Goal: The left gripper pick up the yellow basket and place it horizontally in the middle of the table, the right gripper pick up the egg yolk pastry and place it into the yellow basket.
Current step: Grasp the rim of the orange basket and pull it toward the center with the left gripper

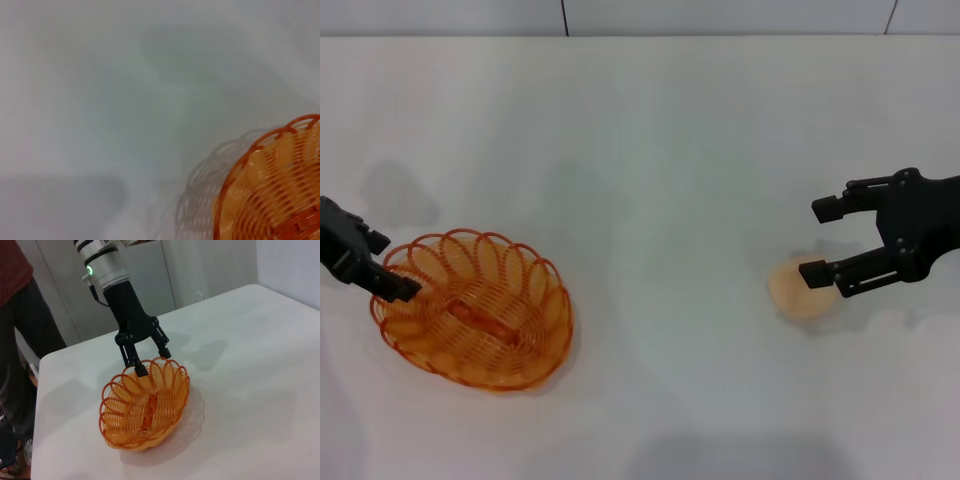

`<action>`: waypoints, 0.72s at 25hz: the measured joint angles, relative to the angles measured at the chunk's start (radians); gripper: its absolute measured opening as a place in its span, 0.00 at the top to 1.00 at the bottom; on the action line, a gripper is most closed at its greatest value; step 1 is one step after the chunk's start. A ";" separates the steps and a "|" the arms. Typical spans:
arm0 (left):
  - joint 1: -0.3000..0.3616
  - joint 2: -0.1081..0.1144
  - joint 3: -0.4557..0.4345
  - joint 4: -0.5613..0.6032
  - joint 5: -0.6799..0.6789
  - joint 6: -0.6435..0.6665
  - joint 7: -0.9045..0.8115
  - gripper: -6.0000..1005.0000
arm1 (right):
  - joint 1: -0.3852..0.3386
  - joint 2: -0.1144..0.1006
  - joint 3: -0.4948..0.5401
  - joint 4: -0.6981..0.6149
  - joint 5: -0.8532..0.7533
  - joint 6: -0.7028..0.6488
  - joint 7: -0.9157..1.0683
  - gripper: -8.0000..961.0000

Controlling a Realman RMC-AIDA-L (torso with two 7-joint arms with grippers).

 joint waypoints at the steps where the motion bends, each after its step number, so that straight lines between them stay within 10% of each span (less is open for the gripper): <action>1: -0.001 0.000 0.000 0.001 0.000 -0.001 0.000 0.13 | 0.000 0.000 0.000 0.000 0.000 0.000 0.000 0.09; 18: -0.005 -0.014 0.000 -0.004 0.000 -0.023 0.009 0.14 | 0.001 -0.001 0.000 0.000 0.000 0.002 0.001 0.09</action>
